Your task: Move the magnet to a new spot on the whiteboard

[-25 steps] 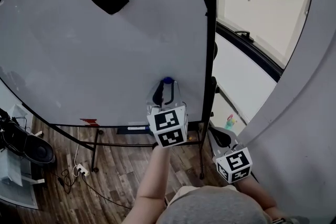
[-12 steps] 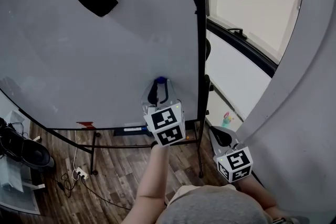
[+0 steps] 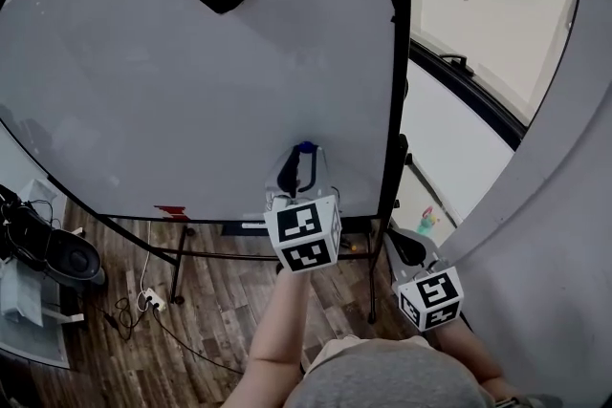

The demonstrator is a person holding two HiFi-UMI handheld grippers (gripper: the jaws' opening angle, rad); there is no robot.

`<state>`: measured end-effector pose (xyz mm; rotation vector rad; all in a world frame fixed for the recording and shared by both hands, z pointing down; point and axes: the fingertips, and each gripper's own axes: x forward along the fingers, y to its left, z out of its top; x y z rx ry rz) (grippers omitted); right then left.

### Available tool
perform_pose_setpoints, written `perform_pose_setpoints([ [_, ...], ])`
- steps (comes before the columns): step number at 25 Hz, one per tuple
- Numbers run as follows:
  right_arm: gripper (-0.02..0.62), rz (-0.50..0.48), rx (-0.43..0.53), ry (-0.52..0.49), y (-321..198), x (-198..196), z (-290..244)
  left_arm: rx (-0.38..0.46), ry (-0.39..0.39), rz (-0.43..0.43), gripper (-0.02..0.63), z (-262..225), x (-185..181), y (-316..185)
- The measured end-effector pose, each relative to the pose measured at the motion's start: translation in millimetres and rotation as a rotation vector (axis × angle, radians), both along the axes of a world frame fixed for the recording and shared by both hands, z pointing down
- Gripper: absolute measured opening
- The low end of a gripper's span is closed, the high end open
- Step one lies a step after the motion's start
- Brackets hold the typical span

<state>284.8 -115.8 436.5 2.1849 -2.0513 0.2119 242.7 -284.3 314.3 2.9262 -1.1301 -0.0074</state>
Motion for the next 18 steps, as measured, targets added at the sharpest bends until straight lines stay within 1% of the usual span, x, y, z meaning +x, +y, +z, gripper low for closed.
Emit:
perform_pose_setpoints([
  [5, 0.002, -0.064, 0.018, -0.006, -16.1, -19.9, -3.8, -0.011, -0.008, -0.03, 0.133, 5.4, -28.0, -2.1],
  [10, 0.002, -0.154, 0.024, -0.007, -32.1, -49.2, -5.5, -0.009, 0.0, -0.068, 0.133, 9.4, -62.1, 0.3],
  [14, 0.002, -0.232, 0.029, -0.012, -46.6, -76.7, -6.6, -0.022, 0.005, -0.125, 0.133, 15.8, -98.3, -0.2],
  [18, 0.002, -0.325, 0.036, -0.019, -59.3, -109.9, -7.2, -0.04, 0.013, -0.203, 0.133, 20.5, -141.0, -3.4],
])
